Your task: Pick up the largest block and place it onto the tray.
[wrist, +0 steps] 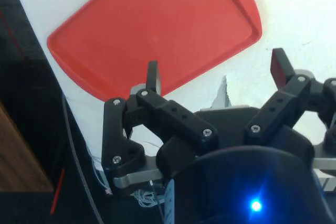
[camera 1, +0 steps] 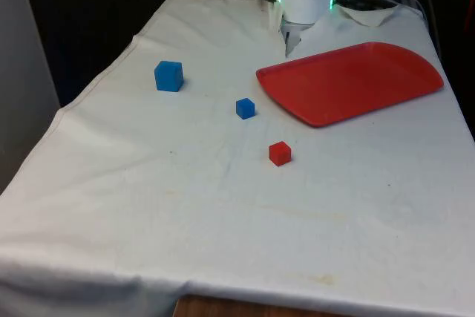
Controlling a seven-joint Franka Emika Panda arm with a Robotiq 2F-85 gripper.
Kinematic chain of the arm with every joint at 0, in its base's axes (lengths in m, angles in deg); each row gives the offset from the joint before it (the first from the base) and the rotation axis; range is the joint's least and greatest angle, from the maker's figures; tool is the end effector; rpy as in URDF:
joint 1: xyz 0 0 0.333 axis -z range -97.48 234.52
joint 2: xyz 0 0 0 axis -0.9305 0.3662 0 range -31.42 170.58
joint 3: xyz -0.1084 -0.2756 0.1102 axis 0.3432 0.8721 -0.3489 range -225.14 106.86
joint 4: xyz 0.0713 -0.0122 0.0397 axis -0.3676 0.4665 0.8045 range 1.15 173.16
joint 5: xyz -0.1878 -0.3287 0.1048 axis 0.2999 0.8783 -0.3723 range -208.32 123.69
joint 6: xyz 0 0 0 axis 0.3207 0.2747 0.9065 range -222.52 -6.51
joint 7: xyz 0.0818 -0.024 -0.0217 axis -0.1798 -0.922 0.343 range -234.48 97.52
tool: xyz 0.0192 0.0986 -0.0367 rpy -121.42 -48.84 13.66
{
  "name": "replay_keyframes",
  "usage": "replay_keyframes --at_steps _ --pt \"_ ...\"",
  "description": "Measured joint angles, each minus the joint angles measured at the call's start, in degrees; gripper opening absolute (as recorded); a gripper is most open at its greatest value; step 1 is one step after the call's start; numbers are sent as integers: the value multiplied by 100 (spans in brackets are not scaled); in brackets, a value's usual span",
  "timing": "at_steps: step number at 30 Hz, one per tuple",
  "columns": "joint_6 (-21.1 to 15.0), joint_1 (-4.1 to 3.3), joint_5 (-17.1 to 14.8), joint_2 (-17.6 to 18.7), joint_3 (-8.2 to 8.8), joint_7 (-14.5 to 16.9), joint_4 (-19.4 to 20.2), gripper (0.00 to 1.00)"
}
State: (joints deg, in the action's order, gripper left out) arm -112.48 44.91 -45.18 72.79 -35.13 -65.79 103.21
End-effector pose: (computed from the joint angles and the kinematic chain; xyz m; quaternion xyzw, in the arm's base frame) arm 0.5688 0.0038 0.4845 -0.9992 -0.0125 0.0347 0.0135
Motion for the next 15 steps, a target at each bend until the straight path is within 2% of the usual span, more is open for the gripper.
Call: replay_keyframes --at_steps 15 --pt "6 11 126 149 0 -11 -34 100"
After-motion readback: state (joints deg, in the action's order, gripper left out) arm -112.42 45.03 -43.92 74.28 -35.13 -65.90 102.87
